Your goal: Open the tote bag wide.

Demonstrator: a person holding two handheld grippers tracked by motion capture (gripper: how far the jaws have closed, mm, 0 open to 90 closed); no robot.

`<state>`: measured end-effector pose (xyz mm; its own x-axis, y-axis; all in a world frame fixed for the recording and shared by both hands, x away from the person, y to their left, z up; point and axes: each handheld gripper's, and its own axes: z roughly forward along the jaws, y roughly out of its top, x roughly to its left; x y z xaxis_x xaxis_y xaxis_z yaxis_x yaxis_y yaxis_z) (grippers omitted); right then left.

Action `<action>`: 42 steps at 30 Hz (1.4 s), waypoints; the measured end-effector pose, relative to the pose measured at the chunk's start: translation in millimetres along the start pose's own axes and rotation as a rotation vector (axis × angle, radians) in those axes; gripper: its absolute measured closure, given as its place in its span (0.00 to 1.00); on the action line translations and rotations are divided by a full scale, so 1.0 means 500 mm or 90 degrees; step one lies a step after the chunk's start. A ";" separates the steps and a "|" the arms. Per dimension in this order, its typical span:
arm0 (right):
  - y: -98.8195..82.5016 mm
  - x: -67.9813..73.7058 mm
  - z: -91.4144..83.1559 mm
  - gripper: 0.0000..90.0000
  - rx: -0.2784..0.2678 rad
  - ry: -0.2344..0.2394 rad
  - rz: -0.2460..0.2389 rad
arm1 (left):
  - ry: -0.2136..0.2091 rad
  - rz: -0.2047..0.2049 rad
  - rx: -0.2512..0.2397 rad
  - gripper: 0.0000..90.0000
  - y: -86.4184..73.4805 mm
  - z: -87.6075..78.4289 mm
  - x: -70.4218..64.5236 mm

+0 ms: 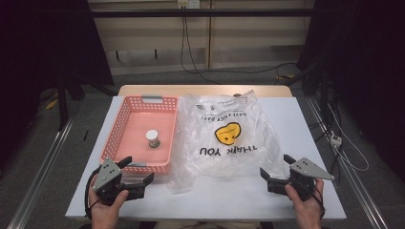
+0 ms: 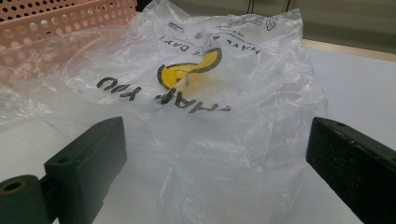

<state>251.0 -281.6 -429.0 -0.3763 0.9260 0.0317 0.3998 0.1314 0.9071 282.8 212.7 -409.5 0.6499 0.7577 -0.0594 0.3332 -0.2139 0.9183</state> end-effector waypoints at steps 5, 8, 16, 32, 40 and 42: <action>0.000 0.002 0.003 0.06 0.008 0.007 -0.006 | 0.002 0.000 0.002 0.08 0.000 0.001 -0.001; 0.001 0.003 0.003 0.06 0.009 0.010 -0.013 | -0.002 0.004 0.000 0.08 0.000 0.000 -0.001; 0.011 0.018 0.012 0.07 0.040 0.046 -0.038 | -0.010 -0.008 0.006 0.08 -0.001 -0.001 0.002; 0.075 0.072 0.063 0.08 0.141 0.160 -0.077 | -0.031 0.001 0.010 0.07 -0.002 0.000 -0.002; 0.098 0.118 0.110 0.15 0.176 0.195 -0.142 | -0.034 0.006 0.009 0.07 -0.002 -0.001 -0.003; 0.096 0.126 0.127 0.18 0.199 0.188 -0.163 | -0.034 0.006 0.009 0.07 -0.002 -0.001 -0.002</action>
<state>299.5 -194.5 -409.8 -0.6975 0.7163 -0.0180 0.4775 0.4834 0.7337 281.5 212.2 -410.2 0.6883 0.7219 -0.0710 0.3357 -0.2303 0.9134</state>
